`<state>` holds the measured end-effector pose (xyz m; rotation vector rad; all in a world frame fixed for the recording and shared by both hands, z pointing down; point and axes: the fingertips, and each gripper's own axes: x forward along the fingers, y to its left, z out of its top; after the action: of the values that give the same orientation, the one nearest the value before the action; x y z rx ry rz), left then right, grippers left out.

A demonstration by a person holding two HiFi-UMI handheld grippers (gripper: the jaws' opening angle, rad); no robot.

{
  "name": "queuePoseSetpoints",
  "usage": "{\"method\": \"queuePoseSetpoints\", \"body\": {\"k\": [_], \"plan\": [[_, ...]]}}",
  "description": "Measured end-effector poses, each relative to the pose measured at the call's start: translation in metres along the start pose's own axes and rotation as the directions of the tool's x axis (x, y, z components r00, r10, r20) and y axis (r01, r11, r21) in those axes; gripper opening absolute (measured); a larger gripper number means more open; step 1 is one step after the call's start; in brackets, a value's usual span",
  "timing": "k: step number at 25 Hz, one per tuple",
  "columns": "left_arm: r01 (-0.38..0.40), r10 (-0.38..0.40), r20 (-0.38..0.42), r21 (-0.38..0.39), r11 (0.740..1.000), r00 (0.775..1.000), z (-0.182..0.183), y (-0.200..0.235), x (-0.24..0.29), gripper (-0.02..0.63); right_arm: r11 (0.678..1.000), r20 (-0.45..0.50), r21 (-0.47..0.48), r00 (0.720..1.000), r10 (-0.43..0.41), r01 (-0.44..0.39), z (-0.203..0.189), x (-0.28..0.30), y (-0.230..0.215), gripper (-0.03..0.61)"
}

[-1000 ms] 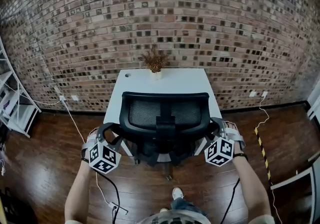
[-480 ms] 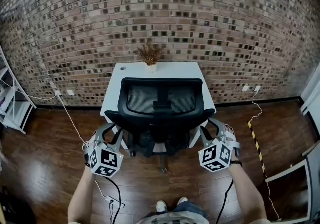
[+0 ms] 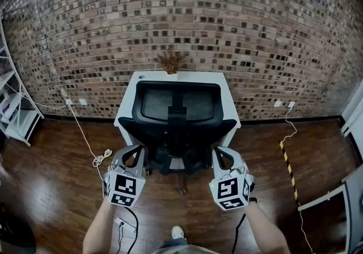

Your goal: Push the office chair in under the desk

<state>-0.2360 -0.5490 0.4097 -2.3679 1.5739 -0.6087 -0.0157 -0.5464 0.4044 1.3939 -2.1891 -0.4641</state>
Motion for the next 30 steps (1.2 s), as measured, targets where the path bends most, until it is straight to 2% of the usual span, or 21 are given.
{"method": "queuePoseSetpoints", "body": {"k": [7, 10, 12, 16, 20, 30], "plan": [[0.029, -0.023, 0.055, -0.113, 0.993, 0.998, 0.031, -0.065, -0.037, 0.017, 0.979, 0.105, 0.177, 0.991, 0.084, -0.102, 0.011, -0.061, 0.033, 0.000], [0.042, -0.027, 0.081, -0.196, 0.980, 0.996, 0.041, -0.088, -0.055, 0.017, 0.961, 0.138, 0.237, 0.984, 0.112, -0.142, 0.013, -0.081, 0.044, 0.000], [0.045, -0.023, 0.091, -0.240, 0.970, 0.996, 0.047, -0.101, -0.066, 0.017, 0.954, 0.152, 0.257, 0.981, 0.121, -0.157, 0.015, -0.093, 0.049, 0.000], [0.046, -0.014, 0.115, -0.279, 0.959, 0.993, 0.053, -0.126, -0.085, 0.017, 0.943, 0.175, 0.283, 0.976, 0.127, -0.173, 0.014, -0.115, 0.061, 0.000], [0.072, -0.028, 0.131, -0.342, 0.937, 0.991, 0.060, -0.150, -0.102, 0.017, 0.924, 0.200, 0.329, 0.971, 0.134, -0.195, 0.014, -0.137, 0.066, 0.000], [0.105, -0.048, 0.147, -0.404, 0.909, 0.988, 0.075, -0.191, -0.133, 0.017, 0.888, 0.234, 0.395, 0.961, 0.150, -0.235, 0.010, -0.175, 0.075, 0.000]]}}
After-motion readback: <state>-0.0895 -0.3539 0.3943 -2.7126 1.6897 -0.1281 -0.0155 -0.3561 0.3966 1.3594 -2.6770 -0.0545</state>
